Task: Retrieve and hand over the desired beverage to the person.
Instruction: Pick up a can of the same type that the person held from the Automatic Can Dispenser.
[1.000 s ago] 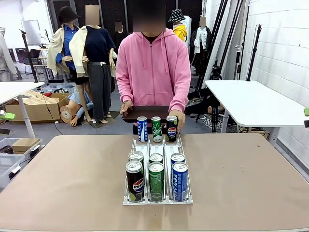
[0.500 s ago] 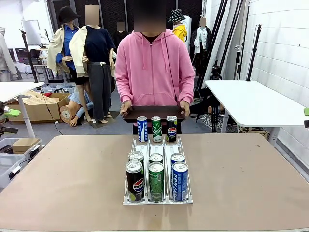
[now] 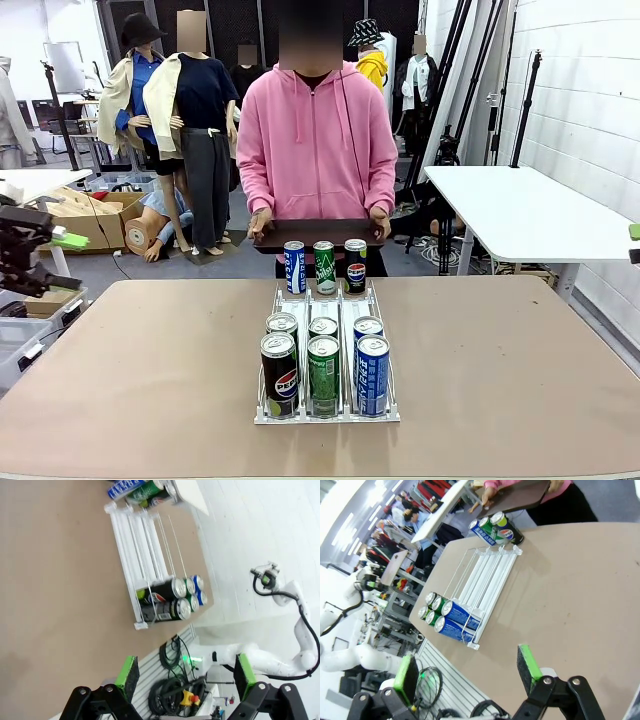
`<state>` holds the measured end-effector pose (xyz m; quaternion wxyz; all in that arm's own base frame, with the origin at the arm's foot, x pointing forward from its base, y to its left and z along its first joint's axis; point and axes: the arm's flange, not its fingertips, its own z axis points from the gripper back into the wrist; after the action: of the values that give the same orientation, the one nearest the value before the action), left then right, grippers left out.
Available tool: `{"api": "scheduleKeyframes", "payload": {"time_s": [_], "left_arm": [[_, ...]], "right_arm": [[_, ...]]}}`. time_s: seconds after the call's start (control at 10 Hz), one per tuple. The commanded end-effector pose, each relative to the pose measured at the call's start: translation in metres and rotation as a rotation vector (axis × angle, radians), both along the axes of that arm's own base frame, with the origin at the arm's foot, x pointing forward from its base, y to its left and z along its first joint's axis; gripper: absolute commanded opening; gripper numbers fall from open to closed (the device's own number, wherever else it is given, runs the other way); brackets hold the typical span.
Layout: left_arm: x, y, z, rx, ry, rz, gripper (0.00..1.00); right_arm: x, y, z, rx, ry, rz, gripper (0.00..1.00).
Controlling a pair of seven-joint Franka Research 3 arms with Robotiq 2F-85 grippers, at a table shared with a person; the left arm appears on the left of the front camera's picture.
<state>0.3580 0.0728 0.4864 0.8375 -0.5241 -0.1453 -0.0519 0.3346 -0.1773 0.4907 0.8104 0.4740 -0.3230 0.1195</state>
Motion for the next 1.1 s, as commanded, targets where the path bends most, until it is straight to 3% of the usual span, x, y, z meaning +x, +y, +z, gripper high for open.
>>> {"api": "scheduleKeyframes", "payload": {"time_s": [0.0,0.3,1.0], "left_arm": [[-0.005,-0.037,0.007,0.037,0.029,-0.041,1.00],[0.005,-0.082,0.023,0.131,0.069,-0.107,1.00],[0.037,-0.186,0.014,0.381,0.147,-0.194,1.00]], "right_arm": [[0.000,-0.002,0.000,0.013,-0.007,0.003,1.00],[0.000,-0.002,0.000,0.013,-0.007,0.003,1.00],[0.000,-0.002,0.000,0.013,-0.007,0.003,1.00]]}}
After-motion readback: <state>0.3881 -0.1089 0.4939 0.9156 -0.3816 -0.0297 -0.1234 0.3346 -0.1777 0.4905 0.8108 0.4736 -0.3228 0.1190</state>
